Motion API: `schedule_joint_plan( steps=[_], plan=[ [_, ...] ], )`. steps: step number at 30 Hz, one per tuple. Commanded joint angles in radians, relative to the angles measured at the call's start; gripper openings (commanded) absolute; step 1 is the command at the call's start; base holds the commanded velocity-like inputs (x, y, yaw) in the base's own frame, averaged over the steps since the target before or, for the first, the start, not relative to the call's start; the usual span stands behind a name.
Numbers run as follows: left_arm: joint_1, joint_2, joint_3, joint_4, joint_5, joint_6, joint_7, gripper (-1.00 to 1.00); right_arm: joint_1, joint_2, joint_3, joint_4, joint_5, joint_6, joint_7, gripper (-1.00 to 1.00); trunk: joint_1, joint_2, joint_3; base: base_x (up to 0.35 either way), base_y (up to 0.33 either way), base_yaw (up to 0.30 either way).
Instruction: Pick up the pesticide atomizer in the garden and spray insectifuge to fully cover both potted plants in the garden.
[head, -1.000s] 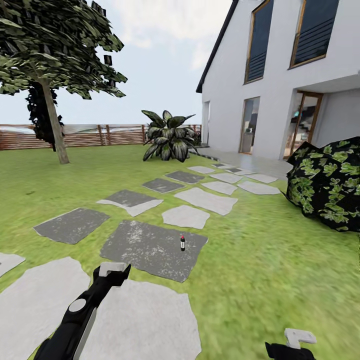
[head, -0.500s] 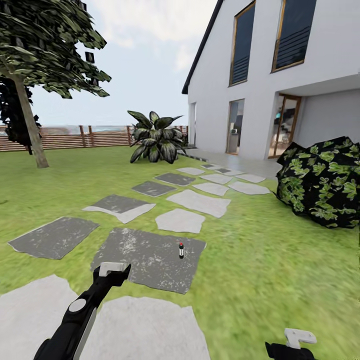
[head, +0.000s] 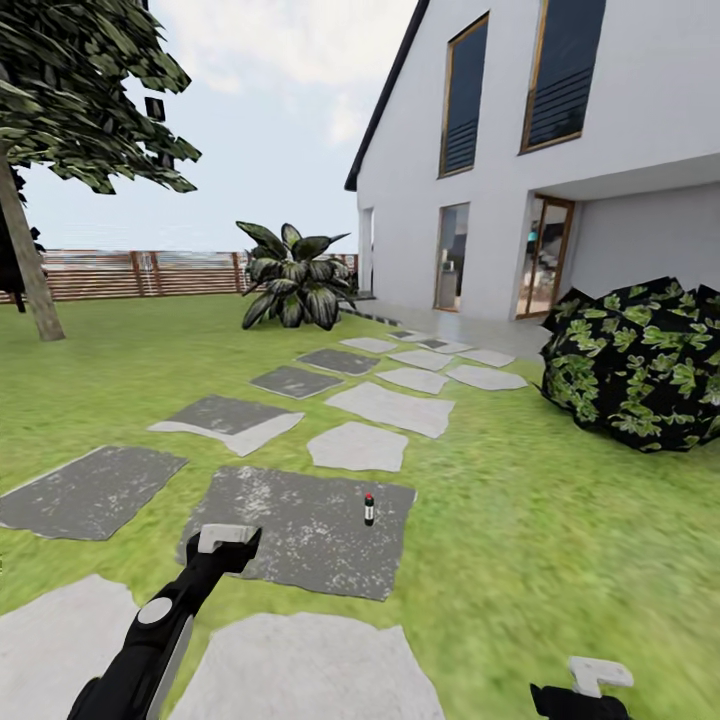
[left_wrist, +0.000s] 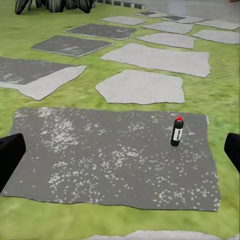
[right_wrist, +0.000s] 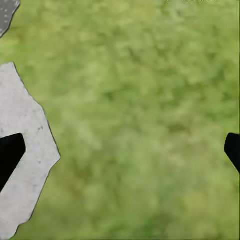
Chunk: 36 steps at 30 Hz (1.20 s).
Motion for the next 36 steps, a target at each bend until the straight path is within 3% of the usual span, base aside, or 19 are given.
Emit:
schedule_joint_plan(
  steps=[1,9,25,36],
  plan=[
    [0.000,0.000,0.002,-0.001,-0.008,0.004,-0.007,1.00,0.000,0.000,-0.001,-0.002,-0.006,0.006,0.000,1.00,0.000,-0.001,-0.001,0.090,0.313,-0.006],
    [0.000,0.000,0.002,-0.001,-0.008,0.004,-0.007,1.00,0.000,0.000,-0.003,-0.002,-0.006,0.006,0.000,1.00,0.000,-0.001,0.000,0.090,0.313,-0.028],
    [0.000,0.000,0.002,-0.001,-0.009,0.004,-0.007,1.00,0.000,0.000,-0.002,-0.002,-0.007,0.006,0.001,1.00,0.000,-0.001,0.015,0.090,0.313,-0.198],
    [0.000,0.000,0.002,-0.001,-0.008,0.004,-0.007,1.00,0.000,0.000,-0.002,-0.002,-0.006,0.006,0.000,1.00,0.000,-0.001,0.016,0.090,0.313,-0.021]
  ],
)
